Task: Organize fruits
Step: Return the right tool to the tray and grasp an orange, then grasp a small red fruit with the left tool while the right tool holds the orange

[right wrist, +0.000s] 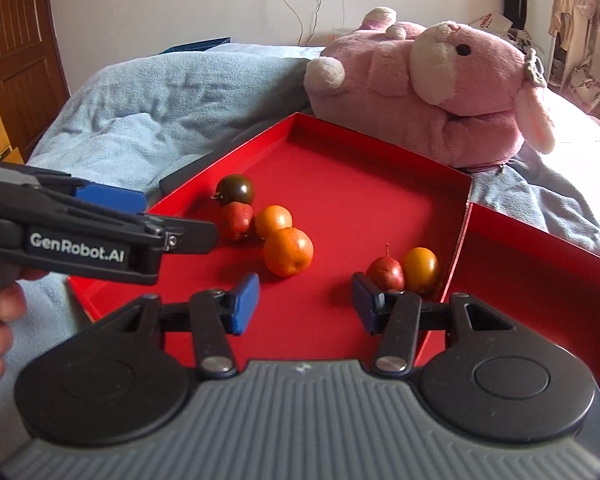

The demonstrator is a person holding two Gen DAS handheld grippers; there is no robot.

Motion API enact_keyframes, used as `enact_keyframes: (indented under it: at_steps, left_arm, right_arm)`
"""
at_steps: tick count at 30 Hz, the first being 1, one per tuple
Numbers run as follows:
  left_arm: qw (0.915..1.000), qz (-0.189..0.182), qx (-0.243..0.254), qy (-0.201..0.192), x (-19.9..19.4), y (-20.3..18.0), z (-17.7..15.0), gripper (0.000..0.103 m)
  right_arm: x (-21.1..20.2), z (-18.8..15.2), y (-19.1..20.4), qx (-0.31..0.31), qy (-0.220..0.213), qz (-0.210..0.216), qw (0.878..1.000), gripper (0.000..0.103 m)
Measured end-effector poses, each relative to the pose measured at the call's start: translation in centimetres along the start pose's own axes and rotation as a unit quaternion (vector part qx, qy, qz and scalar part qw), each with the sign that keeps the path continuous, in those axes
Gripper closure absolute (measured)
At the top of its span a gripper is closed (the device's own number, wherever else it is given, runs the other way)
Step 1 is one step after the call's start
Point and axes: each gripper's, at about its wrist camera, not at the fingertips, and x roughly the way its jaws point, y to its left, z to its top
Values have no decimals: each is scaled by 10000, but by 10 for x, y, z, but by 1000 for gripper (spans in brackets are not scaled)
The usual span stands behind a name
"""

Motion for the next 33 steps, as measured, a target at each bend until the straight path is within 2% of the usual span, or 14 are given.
enact_keyframes:
  at_steps: [17, 19, 24, 28, 33]
  left_arm:
    - [9993, 1, -363, 108, 10, 14, 2, 19]
    - [9991, -5, -412, 124, 12, 15, 2, 19]
    - [9992, 24, -362, 137, 14, 13, 2, 19]
    - [9993, 53, -313, 193, 19, 11, 2, 19]
    - [9994, 126, -216, 253, 28, 8, 4, 20]
  right_arm:
    - [71, 20, 5, -287, 510, 18, 9983, 50]
    - [72, 20, 4, -228, 499, 113, 9984, 61]
    - [60, 17, 5, -273, 445, 81, 9986, 61]
    - [30, 6, -1, -140, 195, -17, 9997, 61]
    - [-5, -15, -12, 336, -45, 32, 9994, 61]
